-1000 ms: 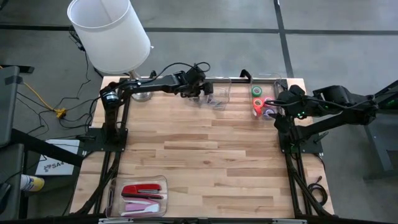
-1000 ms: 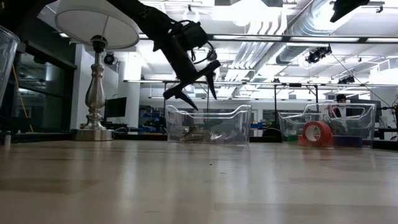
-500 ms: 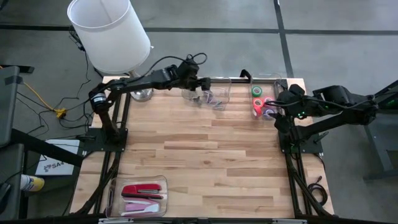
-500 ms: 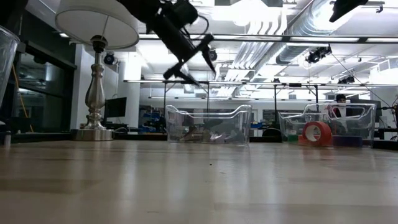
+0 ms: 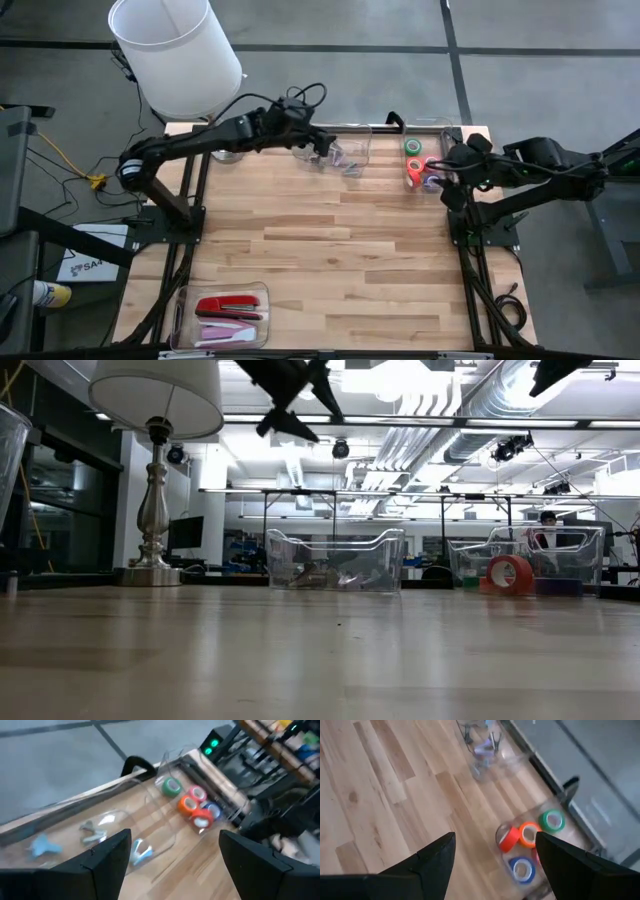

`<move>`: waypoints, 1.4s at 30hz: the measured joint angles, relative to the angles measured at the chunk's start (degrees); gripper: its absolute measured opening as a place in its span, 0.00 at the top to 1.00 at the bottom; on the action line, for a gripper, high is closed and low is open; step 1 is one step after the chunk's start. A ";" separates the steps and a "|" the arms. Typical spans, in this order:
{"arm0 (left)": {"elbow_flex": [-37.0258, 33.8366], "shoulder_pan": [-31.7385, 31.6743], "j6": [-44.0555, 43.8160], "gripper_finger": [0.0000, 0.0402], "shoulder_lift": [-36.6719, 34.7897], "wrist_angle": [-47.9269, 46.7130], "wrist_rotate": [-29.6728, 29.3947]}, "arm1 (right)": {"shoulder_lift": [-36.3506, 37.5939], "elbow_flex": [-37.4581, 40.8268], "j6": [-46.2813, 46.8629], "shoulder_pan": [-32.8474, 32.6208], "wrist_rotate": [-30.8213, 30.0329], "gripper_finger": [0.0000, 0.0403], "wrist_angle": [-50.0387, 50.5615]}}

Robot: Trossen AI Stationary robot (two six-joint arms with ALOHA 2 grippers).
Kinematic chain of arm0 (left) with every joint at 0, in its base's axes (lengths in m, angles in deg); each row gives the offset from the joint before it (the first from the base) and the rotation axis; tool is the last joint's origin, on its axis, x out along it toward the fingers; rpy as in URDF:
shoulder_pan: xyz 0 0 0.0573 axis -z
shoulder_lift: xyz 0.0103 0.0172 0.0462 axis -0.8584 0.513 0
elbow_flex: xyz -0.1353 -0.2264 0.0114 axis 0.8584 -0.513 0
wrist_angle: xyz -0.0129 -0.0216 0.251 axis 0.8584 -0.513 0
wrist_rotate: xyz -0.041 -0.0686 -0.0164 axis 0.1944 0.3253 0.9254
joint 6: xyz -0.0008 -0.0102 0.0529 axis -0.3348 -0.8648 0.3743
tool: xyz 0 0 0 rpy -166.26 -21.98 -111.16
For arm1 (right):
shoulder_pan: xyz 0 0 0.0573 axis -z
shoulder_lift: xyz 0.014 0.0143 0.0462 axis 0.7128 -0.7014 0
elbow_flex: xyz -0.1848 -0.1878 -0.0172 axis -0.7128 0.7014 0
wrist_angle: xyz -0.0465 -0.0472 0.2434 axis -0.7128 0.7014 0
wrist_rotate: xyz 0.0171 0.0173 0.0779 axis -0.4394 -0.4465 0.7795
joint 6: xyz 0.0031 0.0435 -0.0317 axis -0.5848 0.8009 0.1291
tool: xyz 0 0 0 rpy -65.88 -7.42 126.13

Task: Pick and place Stapler, Stapler remover, tape
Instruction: Return to Home Position

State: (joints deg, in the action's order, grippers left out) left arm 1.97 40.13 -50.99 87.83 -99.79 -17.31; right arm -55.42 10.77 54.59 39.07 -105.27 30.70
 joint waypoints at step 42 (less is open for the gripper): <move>-70.41 19.02 -0.75 0.26 -52.39 44.79 -10.26 | 49.18 71.28 -0.40 -3.68 4.06 0.34 -94.17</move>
State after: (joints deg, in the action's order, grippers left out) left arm -68.43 59.15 -51.75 35.44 -55.00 -27.58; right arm -6.24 82.05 54.19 35.38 -101.21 -63.46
